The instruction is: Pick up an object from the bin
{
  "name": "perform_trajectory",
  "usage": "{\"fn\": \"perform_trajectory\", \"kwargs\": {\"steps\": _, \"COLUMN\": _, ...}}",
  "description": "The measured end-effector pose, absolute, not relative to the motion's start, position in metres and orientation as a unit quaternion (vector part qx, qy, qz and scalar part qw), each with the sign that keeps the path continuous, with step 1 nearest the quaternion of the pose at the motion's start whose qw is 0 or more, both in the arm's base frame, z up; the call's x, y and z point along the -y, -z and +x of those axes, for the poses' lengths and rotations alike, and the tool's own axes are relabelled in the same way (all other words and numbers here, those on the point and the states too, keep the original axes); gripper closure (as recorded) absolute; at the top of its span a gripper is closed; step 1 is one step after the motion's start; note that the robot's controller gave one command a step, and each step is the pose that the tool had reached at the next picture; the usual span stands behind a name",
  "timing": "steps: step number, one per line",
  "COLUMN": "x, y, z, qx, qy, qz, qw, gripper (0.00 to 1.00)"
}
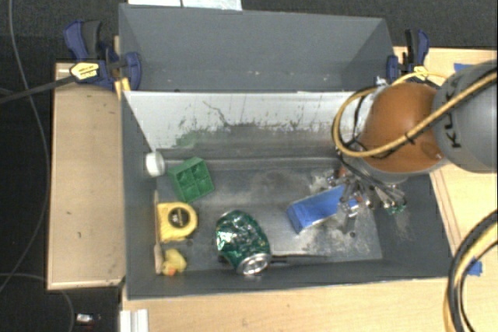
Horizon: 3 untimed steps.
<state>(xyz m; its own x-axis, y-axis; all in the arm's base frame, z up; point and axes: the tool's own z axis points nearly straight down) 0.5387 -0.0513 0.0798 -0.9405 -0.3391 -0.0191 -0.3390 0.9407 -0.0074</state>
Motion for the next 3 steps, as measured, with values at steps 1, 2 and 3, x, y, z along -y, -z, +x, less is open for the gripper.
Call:
{"fn": "perform_trajectory", "kwargs": {"steps": 1, "x": 0.0513, "y": -0.0798, "z": 0.5387, "qx": -0.985, "qy": 0.002, "qz": -0.172, "qw": 0.010, "gripper": 1.00}}
{"fn": "perform_trajectory", "kwargs": {"steps": 2, "x": 0.0513, "y": -0.0798, "z": 0.5387, "qx": -0.985, "qy": 0.002, "qz": -0.173, "qw": 0.010, "gripper": 1.00}}
{"fn": "perform_trajectory", "kwargs": {"steps": 3, "x": 0.0512, "y": -0.0798, "z": 0.5387, "qx": -0.985, "qy": 0.002, "qz": -0.173, "qw": 0.010, "gripper": 1.00}}
